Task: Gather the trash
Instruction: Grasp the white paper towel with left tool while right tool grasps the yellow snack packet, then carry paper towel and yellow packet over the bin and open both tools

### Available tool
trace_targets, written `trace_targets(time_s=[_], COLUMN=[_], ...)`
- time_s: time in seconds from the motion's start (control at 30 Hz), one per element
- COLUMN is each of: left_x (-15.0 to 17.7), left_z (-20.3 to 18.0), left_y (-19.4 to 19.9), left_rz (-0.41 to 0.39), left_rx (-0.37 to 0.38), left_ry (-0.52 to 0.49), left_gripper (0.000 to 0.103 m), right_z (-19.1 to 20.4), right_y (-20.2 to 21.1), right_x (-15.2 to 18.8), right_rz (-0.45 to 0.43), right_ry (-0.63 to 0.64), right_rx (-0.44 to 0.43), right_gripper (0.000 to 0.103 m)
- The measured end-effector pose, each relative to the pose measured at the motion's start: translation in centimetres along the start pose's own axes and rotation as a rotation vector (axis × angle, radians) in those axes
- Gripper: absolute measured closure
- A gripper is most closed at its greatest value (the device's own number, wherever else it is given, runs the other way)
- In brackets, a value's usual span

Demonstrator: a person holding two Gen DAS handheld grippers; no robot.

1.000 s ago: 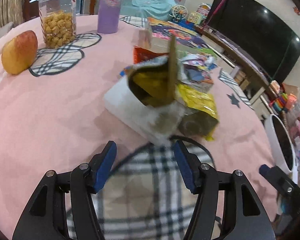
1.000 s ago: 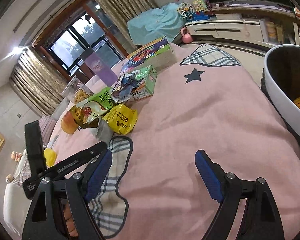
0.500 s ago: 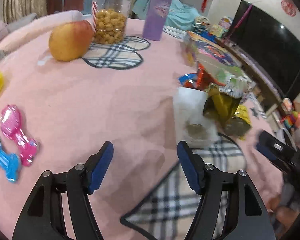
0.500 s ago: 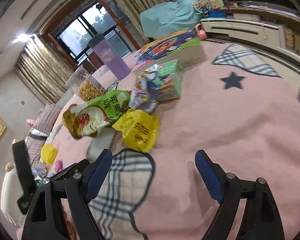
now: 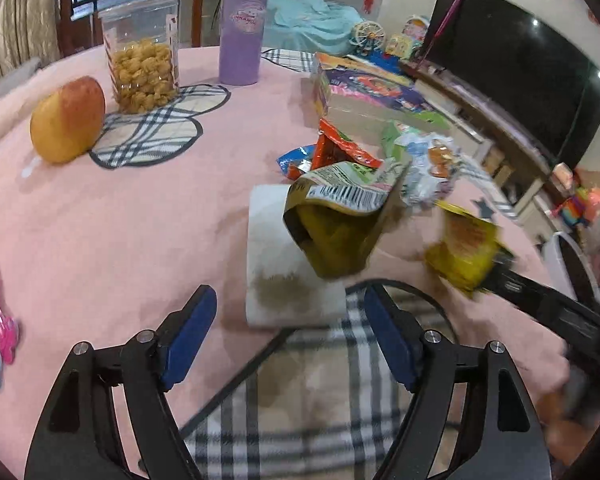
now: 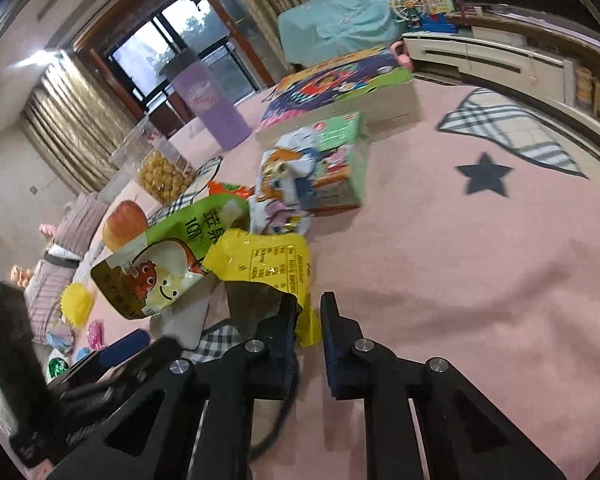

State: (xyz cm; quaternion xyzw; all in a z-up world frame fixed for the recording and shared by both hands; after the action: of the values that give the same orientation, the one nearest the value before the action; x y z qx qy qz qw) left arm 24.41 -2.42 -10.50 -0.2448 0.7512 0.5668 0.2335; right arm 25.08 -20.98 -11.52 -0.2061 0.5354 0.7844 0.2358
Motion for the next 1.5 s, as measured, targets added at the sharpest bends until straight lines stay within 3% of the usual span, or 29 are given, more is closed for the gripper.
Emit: trace_targets(time_s=[0.03,0.1,0.43,0.83,1.5], left_x=[0.0,0.3,3.9,7.0,6.9], left_z=[-0.1,0.0,-0.7,-5.0,-15.1], left_y=[-0.5,-1.0,3.3,7.8,6.0], left_rz=[0.007,0.025,0.006,-0.019,0.015], left_rx=[-0.020,-0.022,0.086,0.203,0.301], left_ry=[-0.009,-0.009,-0.005,-0.081,-0.244], left_gripper=[0.026,0.055,0.057,0.058,0.058], right_z=[-0.4,-1.0,-3.0,-6.1,-12.2], right_y=[0.4,1.4,4.9,8.1,12.7], right_x=[0.1,0.3,1.9,4.2,4.8], right_rz=[-0.004,-0.014,-0.048,-0.080,-0.159], right_ry=[-0.008,-0.021,-0.069,-0.108,-0.187], right_rx=[-0.001,-0.005,-0.013,0.027,0.110], right_gripper=[0.091,0.091,0.096,0.098,0.098])
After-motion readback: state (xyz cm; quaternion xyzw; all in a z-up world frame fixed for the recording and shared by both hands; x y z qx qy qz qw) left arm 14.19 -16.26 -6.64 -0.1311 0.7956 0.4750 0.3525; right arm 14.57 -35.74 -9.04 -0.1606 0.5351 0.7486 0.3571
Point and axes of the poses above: each gripper's, at about its wrist camera, not at the fingertips, and y roughly against the way its jaws point, z to its left, x to its underside, the point moved 4 cm from there along -y, roughly the way its jaws point, and after that the axes turned 9 degrees about x, right-handed, at the moved point
